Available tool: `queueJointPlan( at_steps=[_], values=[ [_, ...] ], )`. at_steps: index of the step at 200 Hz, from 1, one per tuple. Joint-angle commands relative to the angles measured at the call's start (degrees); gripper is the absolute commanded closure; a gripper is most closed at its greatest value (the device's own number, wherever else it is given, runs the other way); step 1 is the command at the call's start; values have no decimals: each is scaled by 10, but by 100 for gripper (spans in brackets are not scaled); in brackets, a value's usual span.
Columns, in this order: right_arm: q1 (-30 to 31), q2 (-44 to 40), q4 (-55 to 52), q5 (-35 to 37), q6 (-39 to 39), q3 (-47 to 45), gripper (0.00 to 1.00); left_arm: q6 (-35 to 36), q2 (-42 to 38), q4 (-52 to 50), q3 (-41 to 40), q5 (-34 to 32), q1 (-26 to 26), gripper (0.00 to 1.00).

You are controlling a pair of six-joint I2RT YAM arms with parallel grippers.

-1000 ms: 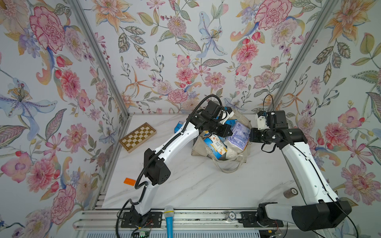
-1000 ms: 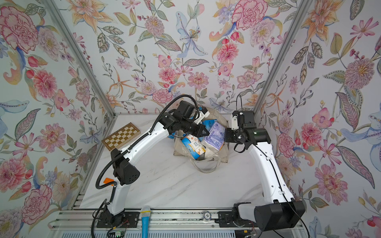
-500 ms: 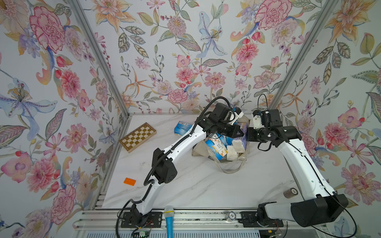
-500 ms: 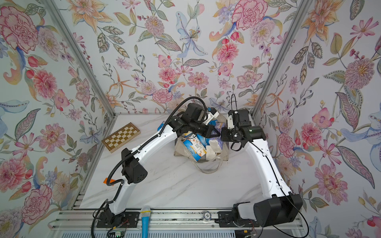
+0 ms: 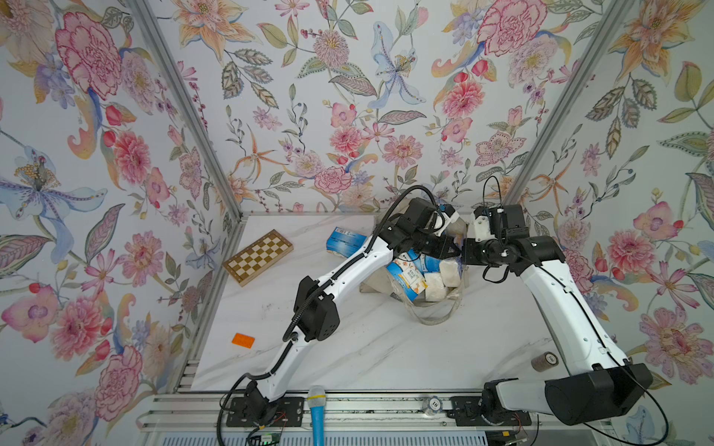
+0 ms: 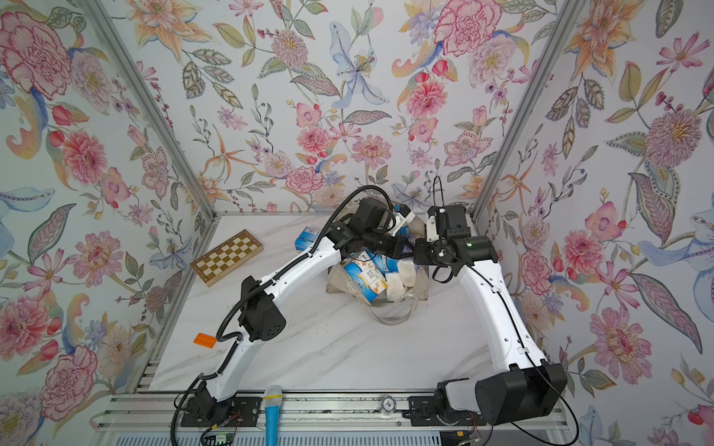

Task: Put tissues into the canvas bag
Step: Place the pack of facial tissues in the canvas bag, then move the pack of facial tissues to the center of the board.

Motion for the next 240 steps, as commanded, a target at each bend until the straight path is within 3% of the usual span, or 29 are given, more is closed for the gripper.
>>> queueJointPlan(
  at_steps=[1,20,80,153,177,214,240],
  values=[
    [16,-8,74,-42,4,37,100,2,34,-8,6,-25,-3,99],
    [17,-9,75,-42,4,35,100,15,22,-16,6,-28,7,92],
    [13,-8,77,-42,4,35,100,55,-58,-7,-12,-56,52,35],
    [9,-5,76,-44,4,35,100,84,-192,24,-45,-103,93,38],
    [9,-4,77,-45,3,34,100,100,-240,-12,-99,-186,130,34],
    [4,-7,77,-46,0,30,100,107,-293,-80,-218,-389,204,24],
    [4,-5,80,-50,0,30,100,104,-272,-72,-286,-410,250,23]
  ],
)
